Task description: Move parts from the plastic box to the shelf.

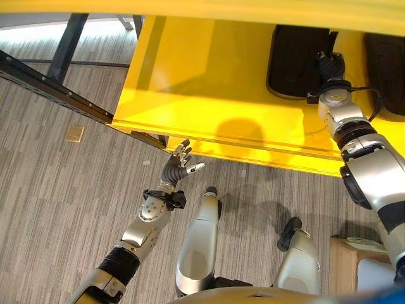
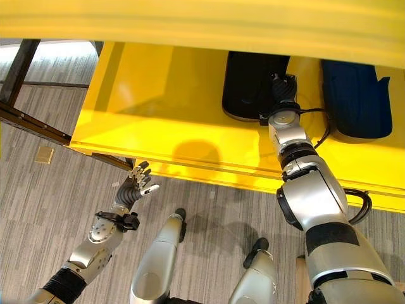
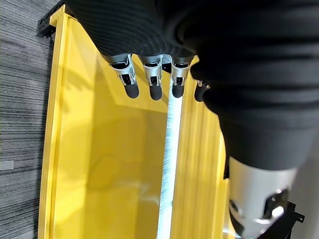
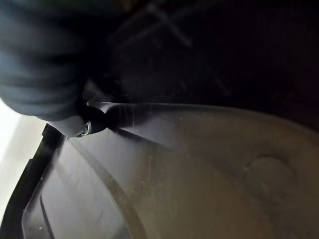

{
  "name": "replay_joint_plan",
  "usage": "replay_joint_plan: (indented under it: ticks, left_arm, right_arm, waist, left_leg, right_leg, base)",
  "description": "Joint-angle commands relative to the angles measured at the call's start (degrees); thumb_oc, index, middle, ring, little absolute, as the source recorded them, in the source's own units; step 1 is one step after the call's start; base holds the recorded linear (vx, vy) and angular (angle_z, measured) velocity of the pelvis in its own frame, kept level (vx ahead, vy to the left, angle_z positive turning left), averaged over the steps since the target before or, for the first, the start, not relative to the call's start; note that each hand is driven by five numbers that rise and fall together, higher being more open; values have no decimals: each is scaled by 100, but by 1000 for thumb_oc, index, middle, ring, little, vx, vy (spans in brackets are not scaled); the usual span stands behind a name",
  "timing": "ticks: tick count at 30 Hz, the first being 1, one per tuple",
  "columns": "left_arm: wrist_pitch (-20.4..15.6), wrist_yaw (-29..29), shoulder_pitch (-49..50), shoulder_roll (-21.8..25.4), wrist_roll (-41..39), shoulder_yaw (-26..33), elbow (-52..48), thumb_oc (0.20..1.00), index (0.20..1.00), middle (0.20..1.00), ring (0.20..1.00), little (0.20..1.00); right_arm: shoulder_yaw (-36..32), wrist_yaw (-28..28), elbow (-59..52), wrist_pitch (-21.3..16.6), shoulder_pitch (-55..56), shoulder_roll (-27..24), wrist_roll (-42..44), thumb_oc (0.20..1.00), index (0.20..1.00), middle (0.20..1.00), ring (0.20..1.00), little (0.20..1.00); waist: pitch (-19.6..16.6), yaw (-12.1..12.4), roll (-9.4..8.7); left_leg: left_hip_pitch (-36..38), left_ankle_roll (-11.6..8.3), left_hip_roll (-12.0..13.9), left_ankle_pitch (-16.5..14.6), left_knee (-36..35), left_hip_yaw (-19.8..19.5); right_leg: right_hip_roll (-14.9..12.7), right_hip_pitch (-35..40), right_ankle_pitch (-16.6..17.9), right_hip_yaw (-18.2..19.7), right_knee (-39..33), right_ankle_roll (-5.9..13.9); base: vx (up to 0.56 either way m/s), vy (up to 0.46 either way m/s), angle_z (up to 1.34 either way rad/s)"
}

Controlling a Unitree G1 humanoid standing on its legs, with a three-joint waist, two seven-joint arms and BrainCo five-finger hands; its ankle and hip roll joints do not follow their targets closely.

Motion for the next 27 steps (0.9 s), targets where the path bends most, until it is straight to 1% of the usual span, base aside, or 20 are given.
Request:
replay_joint_plan:
  ticks: [1, 14, 23, 25, 27]
  left_arm:
    - [-368, 62, -178, 272, -126, -79, -418, 1000, 1000, 1000, 1000, 1000]
    - [-367, 91, -255, 246, -126, -159, -417, 1000, 1000, 1000, 1000, 1000]
    - [-379, 95, -232, 245, -122, -133, -392, 1000, 1000, 1000, 1000, 1000]
    - [-398, 109, -223, 219, -125, -94, -362, 1000, 1000, 1000, 1000, 1000]
    - [-400, 122, -214, 213, -113, -94, -365, 1000, 1000, 1000, 1000, 1000]
  right_arm:
    - [-372, -99, 86, -383, -645, -19, 286, 200, 200, 200, 200, 200]
    - [-520, -120, 171, -365, -498, 159, 353, 200, 200, 200, 200, 200]
    - [-303, -68, 145, -291, -450, 232, -1, 200, 200, 200, 200, 200]
    - [-157, -26, 127, -248, -382, 262, -268, 200, 200, 200, 200, 200]
    - [-128, -43, 114, -242, -366, 269, -317, 200, 200, 200, 200, 200]
  waist:
    - [18, 141, -40]
    - [66, 142, -17]
    - [105, 139, -20]
    - [121, 121, -39]
    - [124, 116, -43]
  left_leg:
    - [-47, 32, 255, 233, -94, -101]
    - [-58, 51, 241, 215, -53, -94]
    - [-71, 45, 234, 250, -74, -82]
    - [-68, 39, 240, 266, -88, -86]
    - [-74, 35, 246, 269, -86, -86]
  right_leg:
    - [-89, -134, -418, 214, 1002, -205]
    - [-88, -172, -402, 247, 1009, -204]
    - [-96, -169, -388, 248, 1007, -213]
    - [-89, -178, -381, 257, 1016, -216]
    - [-90, -176, -386, 253, 1018, -217]
  base:
    - [0, 0, 0]
    - [0, 0, 0]
    - [0, 0, 0]
    - [0, 0, 0]
    - [0, 0, 0]
